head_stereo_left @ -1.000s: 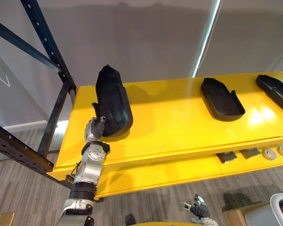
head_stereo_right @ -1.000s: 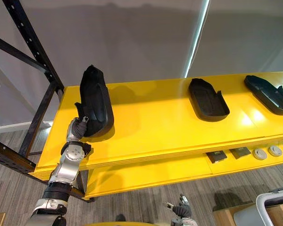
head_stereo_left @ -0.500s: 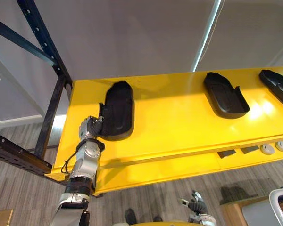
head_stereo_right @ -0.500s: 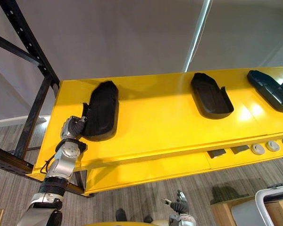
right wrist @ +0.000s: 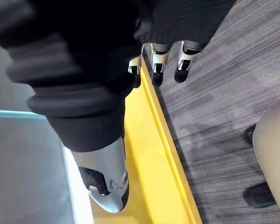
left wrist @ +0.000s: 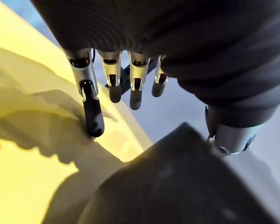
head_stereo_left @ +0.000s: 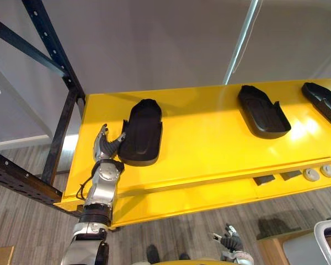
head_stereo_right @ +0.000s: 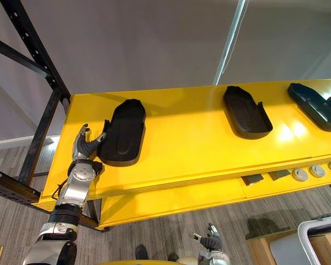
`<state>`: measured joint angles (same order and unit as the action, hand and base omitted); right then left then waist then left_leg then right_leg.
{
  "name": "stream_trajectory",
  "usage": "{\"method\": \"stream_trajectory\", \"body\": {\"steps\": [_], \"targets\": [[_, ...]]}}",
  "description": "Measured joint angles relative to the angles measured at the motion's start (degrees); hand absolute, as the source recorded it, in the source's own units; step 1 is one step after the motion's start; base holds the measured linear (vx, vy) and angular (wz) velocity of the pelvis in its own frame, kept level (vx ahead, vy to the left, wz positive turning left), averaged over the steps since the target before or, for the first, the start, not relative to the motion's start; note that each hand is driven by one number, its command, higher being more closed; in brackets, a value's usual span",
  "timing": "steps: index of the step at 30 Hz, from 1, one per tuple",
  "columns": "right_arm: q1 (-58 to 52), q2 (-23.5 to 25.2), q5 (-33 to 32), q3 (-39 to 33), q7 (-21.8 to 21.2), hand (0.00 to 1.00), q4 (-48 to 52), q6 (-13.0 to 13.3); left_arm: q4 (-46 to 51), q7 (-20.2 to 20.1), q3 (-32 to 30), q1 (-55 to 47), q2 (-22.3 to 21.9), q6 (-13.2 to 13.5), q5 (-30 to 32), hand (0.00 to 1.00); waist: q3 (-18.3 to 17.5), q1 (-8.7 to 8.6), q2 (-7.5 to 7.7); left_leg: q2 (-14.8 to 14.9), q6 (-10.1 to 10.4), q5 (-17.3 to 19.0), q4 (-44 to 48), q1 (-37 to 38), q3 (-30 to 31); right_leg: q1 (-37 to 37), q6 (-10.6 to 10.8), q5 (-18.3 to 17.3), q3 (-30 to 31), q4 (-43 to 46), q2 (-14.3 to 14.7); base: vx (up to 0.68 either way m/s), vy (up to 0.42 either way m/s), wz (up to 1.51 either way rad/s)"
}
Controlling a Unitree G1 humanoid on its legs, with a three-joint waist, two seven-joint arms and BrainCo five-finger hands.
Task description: Walk over and take plastic housings, then place them on the shelf
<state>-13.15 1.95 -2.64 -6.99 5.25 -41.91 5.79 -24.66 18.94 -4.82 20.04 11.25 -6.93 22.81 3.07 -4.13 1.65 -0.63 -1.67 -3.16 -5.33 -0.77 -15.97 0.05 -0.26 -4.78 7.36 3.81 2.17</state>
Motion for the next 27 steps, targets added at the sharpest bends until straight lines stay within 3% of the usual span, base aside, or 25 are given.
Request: {"method": "stream_trajectory", "body": {"steps": [5,13,17,21,22,27], "targets": [[0.0,0.1,0.0,0.0,0.1,0.0,0.0,-0.1,7.3,1.4,0.5,-1.4,-4.3,1.8,-6.0,0.0,0.7,0.32,0.43,-0.4,-0.1,0.3,0.0,0.5,0.4,0.8,0.2,-0.2,-0.4,0.0,-0.4,0.01,0.001,0.04],[-0.4,0.0,0.0,-0.2,1.0,0.0,0.4,-0.2,22.6,2.5,4.6,-6.9,-8.4,5.2,-9.4,0.0,1.3,0.33,-0.03,-0.4,-0.2,0.6,0.0,0.4,0.7,1.0,0.3,-0.2,-0.8,0.0,-0.4,0.01,-0.015,0.02],[-0.9,0.0,-0.1,-0.4,1.2,0.0,0.7,-0.1,34.9,2.5,7.6,-12.5,-8.8,7.6,-7.1,0.0,1.5,0.66,-0.44,-0.1,-0.8,1.6,1.9,0.0,1.0,1.9,0.3,-0.2,-1.1,0.0,-0.3,0.03,-0.039,0.06],[-2.1,0.5,-0.1,-0.5,1.3,0.0,3.0,0.4,47.5,2.6,9.8,-19.7,-8.8,11.4,0.6,0.0,1.6,1.74,-1.09,-0.1,-0.9,1.8,2.2,-0.4,1.5,2.0,0.4,-0.3,-1.9,0.0,-0.4,-0.01,-0.031,0.09],[-2.1,0.9,-0.1,-0.5,1.3,0.0,3.0,0.4,49.5,2.5,9.7,-21.9,-8.9,12.3,1.7,1.0,1.6,1.86,-1.11,-0.1,-1.1,1.9,2.2,-0.4,1.6,2.1,0.4,-0.3,-2.4,0.0,-0.5,-0.01,-0.029,0.14],[-2.1,1.0,-0.1,-0.5,1.3,0.0,3.5,0.5,53.2,2.2,9.7,-31.0,-8.8,13.9,2.8,1.0,1.5,2.37,-1.26,-0.1,-1.2,2.0,2.4,-0.4,1.7,2.2,0.9,-0.7,-2.8,0.2,-0.6,-0.01,-0.02,0.05]]}}
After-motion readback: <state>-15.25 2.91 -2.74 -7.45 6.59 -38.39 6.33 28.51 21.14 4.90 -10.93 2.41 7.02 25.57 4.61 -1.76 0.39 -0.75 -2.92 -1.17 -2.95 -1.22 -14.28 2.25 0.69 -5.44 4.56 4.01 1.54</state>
